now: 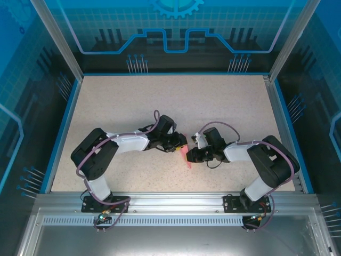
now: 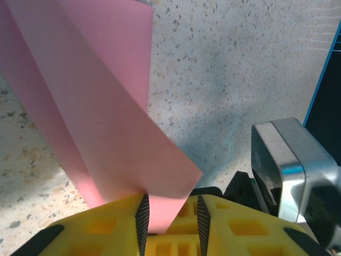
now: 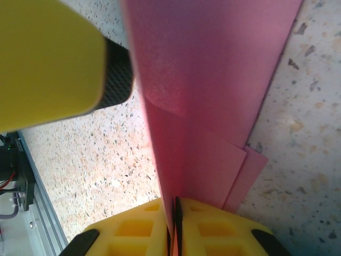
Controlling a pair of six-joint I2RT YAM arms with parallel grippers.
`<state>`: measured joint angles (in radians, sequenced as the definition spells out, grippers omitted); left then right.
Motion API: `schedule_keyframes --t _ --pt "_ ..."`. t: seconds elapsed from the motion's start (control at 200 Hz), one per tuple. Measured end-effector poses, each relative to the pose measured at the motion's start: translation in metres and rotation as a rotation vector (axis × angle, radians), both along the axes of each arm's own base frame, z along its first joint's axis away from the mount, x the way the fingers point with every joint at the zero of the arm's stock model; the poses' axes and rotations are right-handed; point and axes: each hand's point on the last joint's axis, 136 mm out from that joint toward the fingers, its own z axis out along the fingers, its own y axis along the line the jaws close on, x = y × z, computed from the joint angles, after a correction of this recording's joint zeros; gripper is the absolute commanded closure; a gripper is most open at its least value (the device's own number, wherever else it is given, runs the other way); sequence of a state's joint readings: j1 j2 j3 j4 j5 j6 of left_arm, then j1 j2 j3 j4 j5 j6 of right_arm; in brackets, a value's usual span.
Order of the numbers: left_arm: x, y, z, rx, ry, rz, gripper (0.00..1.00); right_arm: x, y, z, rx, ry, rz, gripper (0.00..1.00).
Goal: Fold a paper plane with a square sheet of paper (pick it up from the middle)
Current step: Fold the wing for the fifth time at the center of the table.
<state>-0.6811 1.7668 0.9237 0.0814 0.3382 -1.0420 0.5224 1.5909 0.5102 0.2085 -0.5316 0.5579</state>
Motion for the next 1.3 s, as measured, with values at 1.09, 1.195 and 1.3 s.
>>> schedule_keyframes --t 1.09,1.195,1.3 --pt "0.005 -0.004 -0.013 0.034 0.02 -0.017 0.68 0.0 0.0 0.012 0.042 0.064 -0.057 0.9" --pt "0.004 -0.003 -0.014 0.039 0.027 -0.017 0.68 -0.003 0.001 0.009 0.05 0.08 -0.05 0.9" --pt "0.003 -0.003 -0.015 0.042 0.031 -0.017 0.68 -0.005 0.0 0.004 0.053 0.095 -0.053 0.9"
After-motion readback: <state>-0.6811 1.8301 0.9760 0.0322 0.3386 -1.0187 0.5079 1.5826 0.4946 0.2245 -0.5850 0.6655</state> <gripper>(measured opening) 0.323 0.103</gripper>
